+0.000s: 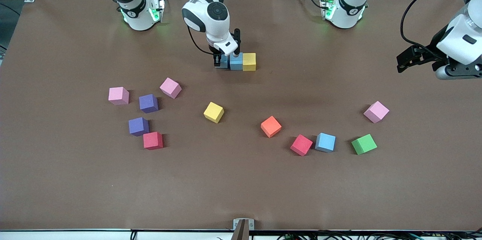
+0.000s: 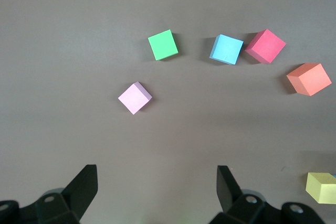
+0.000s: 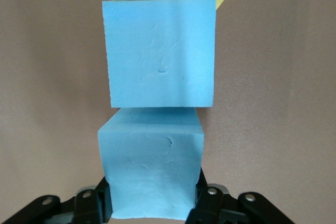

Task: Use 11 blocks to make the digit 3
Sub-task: 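Lower the blue cube onto the table and open the right gripper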

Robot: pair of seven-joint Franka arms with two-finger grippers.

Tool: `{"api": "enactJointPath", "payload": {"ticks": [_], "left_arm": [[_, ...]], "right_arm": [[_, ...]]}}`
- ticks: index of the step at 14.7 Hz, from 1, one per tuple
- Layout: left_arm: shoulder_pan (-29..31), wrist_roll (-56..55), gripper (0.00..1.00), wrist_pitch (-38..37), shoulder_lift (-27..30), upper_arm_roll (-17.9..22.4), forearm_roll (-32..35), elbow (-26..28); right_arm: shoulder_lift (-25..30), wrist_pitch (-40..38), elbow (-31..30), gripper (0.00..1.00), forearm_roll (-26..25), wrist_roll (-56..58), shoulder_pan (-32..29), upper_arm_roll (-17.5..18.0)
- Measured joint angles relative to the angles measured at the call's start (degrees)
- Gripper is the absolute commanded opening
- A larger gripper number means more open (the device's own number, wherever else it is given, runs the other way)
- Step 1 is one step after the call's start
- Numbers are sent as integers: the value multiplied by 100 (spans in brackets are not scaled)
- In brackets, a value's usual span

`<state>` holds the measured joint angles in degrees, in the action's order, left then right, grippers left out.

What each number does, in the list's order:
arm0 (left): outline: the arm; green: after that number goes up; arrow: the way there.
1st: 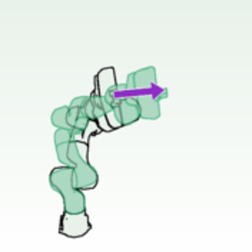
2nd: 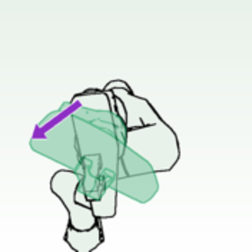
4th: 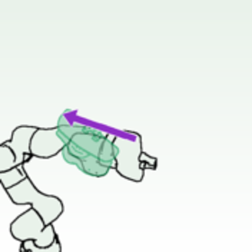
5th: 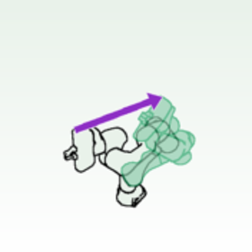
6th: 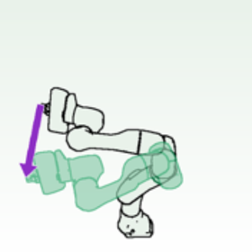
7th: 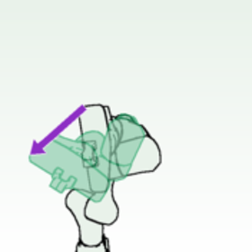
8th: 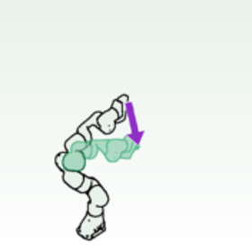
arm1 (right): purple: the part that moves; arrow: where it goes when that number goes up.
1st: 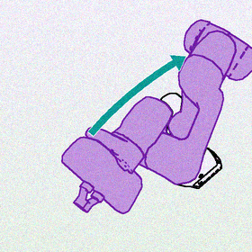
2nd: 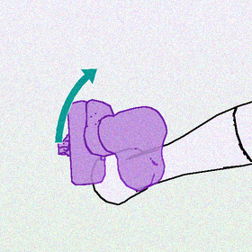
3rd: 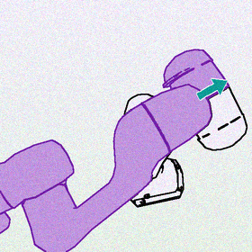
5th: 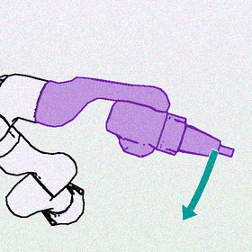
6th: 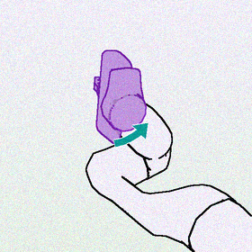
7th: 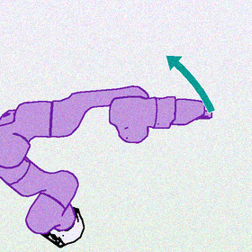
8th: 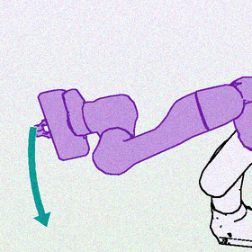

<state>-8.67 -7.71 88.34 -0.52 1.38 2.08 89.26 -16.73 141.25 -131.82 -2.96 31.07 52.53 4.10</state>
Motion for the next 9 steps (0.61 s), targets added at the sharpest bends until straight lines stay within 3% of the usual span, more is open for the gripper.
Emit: {"api": "enactJointPath", "payload": {"ticks": [9], "left_arm": [[-5,0,100,11,0,-1,0,0]], "right_arm": [[-54,19,61,28,0,-1,103,0]]}}
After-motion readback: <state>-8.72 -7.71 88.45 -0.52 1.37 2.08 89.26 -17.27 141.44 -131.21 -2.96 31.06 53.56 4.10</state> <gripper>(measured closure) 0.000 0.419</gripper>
